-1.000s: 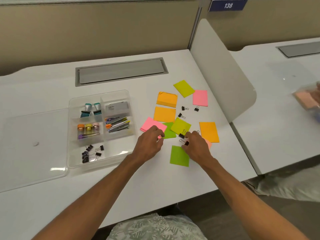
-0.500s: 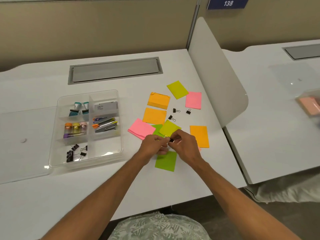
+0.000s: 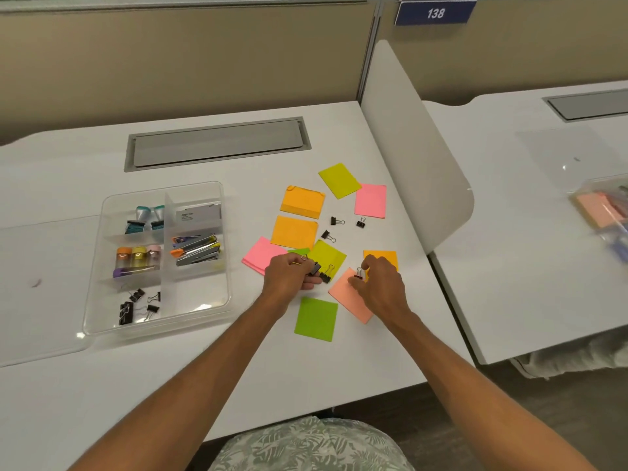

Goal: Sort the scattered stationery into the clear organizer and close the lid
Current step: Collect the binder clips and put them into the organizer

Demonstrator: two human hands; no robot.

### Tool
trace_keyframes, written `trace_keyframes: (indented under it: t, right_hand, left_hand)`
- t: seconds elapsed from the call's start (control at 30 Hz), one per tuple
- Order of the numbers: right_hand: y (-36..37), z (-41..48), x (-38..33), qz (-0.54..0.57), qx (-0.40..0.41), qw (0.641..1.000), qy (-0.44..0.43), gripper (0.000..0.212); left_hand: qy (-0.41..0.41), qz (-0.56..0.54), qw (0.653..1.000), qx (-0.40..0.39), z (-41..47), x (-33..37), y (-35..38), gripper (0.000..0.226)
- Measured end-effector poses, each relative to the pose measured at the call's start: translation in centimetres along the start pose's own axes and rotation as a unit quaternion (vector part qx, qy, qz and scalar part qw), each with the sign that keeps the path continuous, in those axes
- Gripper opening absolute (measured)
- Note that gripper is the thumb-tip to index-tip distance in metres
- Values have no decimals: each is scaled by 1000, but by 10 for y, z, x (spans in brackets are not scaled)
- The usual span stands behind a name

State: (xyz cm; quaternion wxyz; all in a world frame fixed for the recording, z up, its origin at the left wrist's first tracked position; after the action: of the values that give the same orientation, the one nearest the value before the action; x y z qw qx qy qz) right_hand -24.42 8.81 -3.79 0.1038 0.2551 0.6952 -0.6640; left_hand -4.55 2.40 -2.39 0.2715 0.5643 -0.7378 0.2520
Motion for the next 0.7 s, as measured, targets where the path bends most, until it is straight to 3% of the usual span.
trace_keyframes:
  t: [0.33, 0.47, 0.7]
  right_hand:
    - [5, 4, -22, -54, 20, 998, -17, 10]
    - [3, 9, -54, 13, 65, 997, -39, 12]
    - [25, 21, -150, 158, 63, 981, -96, 17]
  left_hand:
    - [24, -5, 1000, -18, -7, 6, -48, 16]
    - [40, -23, 999, -22, -11, 12, -82, 7]
    - [64, -23, 997, 23, -18, 15, -161, 11]
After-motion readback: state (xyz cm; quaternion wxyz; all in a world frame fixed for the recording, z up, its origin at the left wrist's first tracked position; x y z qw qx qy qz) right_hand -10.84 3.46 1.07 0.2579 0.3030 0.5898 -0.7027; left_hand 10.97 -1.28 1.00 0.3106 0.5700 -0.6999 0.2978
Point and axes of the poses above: each hand's wrist, its own z-axis towards the middle knuckle, its own y-axis out of the palm, x = y × z, the point moved 5 cm from there along z, towards the middle knuckle, and after that the axes turned 14 degrees about -y, right-handed, at the moved point
